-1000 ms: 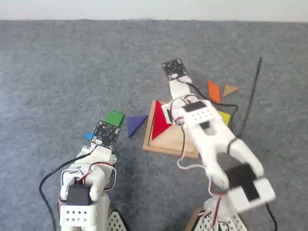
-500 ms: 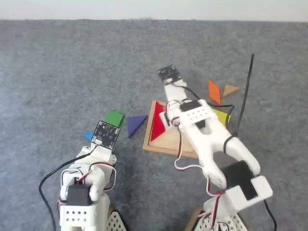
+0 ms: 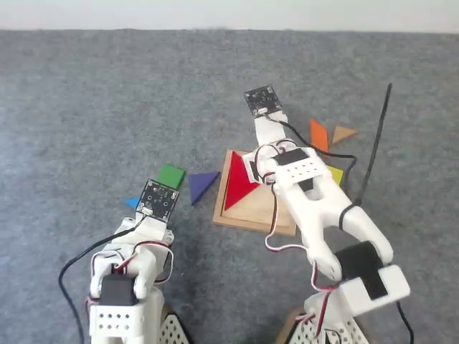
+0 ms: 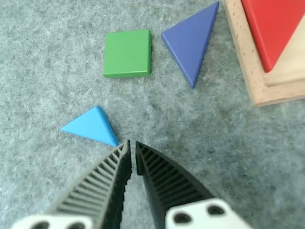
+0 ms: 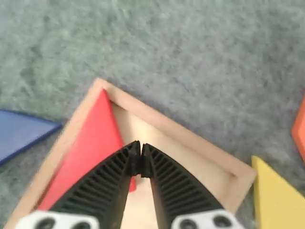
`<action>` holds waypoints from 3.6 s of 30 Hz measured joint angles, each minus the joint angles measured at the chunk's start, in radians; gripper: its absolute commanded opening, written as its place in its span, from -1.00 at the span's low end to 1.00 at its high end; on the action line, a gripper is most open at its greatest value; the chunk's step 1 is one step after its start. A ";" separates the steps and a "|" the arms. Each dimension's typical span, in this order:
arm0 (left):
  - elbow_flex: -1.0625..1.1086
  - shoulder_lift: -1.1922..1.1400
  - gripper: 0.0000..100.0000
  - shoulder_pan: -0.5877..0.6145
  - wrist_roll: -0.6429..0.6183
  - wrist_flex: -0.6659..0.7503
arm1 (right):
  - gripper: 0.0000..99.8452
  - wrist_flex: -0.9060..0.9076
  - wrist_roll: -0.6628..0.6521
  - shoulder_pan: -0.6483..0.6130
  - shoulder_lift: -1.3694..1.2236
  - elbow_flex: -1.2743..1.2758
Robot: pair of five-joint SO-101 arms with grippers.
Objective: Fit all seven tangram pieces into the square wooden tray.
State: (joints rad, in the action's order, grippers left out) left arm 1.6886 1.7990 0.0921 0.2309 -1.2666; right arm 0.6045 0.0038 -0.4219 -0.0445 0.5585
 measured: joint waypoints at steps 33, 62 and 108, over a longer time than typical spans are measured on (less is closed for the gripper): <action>0.000 0.000 -0.97 0.000 0.000 0.000 | -0.60 0.267 -0.044 0.192 0.377 0.106; 0.000 0.000 -0.97 0.000 0.000 0.000 | -0.35 0.598 -0.451 0.344 -0.293 -0.410; 0.000 0.000 -0.97 0.000 0.000 0.000 | -0.84 0.703 -0.196 0.315 0.137 -0.249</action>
State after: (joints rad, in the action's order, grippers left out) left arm 1.6886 1.7990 0.0921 0.2309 -1.2666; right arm 1.3073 -0.1926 -0.1074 0.0921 0.3099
